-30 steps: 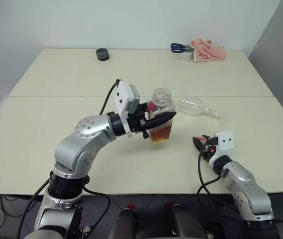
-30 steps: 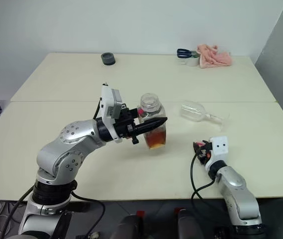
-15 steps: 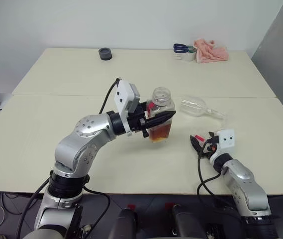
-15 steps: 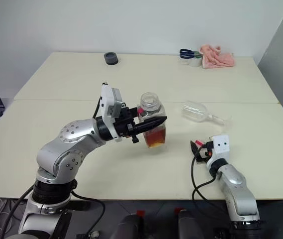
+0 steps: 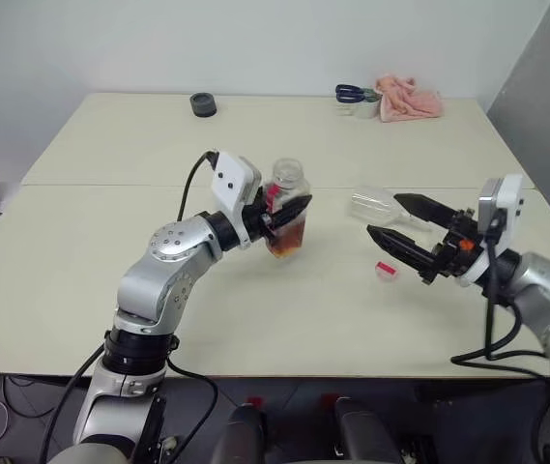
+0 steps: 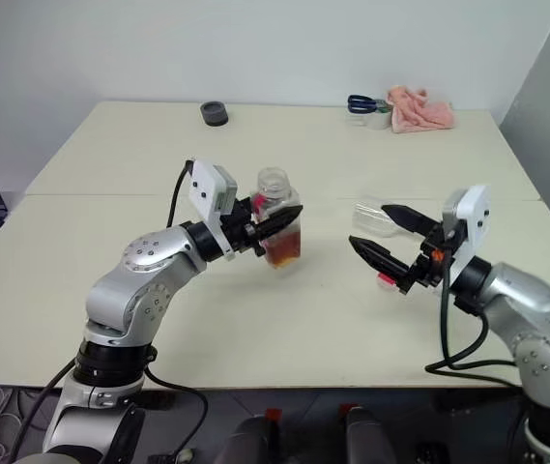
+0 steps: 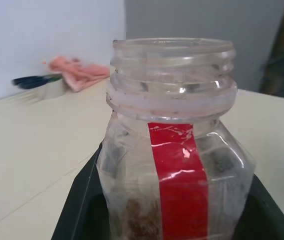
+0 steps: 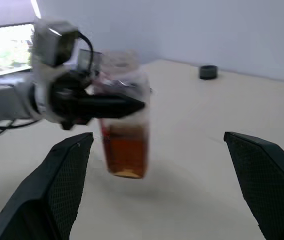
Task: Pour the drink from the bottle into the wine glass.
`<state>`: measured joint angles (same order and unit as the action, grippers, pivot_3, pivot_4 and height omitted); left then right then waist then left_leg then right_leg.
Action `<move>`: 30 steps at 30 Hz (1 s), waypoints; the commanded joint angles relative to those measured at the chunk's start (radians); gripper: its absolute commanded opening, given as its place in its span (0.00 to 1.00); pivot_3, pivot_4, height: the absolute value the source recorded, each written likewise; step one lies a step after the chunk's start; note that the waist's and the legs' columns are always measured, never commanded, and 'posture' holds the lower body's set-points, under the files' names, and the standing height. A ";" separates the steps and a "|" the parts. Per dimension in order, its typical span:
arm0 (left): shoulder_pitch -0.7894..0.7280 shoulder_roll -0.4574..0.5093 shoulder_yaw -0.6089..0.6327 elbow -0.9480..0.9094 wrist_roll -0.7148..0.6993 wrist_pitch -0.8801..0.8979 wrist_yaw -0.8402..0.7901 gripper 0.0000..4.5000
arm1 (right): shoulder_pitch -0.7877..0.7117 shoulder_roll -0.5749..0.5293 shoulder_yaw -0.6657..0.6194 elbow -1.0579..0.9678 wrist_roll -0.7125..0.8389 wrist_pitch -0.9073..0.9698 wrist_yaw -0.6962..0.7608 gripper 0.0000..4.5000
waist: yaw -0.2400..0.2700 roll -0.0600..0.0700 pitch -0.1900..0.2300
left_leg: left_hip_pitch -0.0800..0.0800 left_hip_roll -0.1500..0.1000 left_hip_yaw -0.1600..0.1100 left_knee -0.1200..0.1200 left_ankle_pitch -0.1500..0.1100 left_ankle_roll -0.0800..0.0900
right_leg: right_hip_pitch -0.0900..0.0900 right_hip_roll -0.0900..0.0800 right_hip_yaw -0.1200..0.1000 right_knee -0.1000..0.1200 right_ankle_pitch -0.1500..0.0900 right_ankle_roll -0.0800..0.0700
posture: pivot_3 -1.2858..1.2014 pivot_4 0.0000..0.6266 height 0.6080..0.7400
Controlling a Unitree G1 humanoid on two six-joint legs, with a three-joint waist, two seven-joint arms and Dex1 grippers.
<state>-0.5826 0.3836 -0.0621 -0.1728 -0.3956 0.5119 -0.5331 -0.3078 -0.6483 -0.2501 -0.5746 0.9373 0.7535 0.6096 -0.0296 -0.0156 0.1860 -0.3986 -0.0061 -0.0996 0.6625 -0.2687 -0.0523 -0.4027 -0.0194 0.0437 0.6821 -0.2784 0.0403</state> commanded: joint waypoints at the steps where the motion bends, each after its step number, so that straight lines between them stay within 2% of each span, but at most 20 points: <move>1: -0.073 -0.017 0.059 0.066 0.086 -0.083 0.106 0.40 | -0.079 -0.012 0.032 -0.020 0.040 0.014 0.007 0.99 | 0.000 0.000 0.000 | 0.000 0.000 0.000 0.000 0.000 0.000 | 0.000 0.000 0.000 0.000 0.000 0.000 | 0.52 0.24 1.00; 6: -0.157 -0.058 0.142 0.264 0.208 -0.206 0.330 0.40 | -0.197 0.039 0.103 0.015 0.017 0.001 -0.021 0.99 | -0.002 0.000 0.000 | 0.000 0.000 0.000 0.000 0.000 0.000 | -0.001 0.000 0.000 0.000 0.000 0.000 | 0.52 0.24 1.00; 12: -0.173 -0.098 0.217 0.415 0.254 -0.325 0.472 0.40 | -0.230 0.102 0.180 0.065 -0.088 -0.057 -0.025 0.99 | 0.001 0.000 0.000 | -0.002 -0.001 0.000 0.000 0.000 0.000 | -0.002 -0.003 0.000 0.000 0.000 0.000 | 0.52 0.24 1.00; 21: -0.101 -0.096 0.226 0.516 0.281 -0.509 0.448 0.40 | -0.228 0.128 0.185 0.100 -0.122 -0.093 0.007 0.99 | 0.001 0.000 0.000 | -0.002 -0.002 0.000 0.000 0.000 0.000 | -0.002 -0.003 -0.001 0.000 0.000 0.000 | 0.52 0.24 1.00; 30: -0.056 -0.127 0.240 0.605 0.247 -0.597 0.396 0.40 | -0.248 0.156 0.207 0.074 -0.125 -0.071 -0.032 0.99 | 0.001 0.000 0.000 | -0.002 -0.001 -0.001 0.001 0.000 0.000 | -0.002 -0.002 -0.002 0.001 0.001 0.000 | 0.52 0.24 1.00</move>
<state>-0.6357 0.2553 0.1663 0.4477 -0.1411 -0.0488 -0.1262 -0.5351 -0.4937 -0.0339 -0.4594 0.8085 0.6868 0.5850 -0.0291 -0.0159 0.1858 -0.4002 -0.0075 -0.1007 0.6632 -0.2685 -0.0526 -0.4047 -0.0218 0.0422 0.6833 -0.2776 0.0402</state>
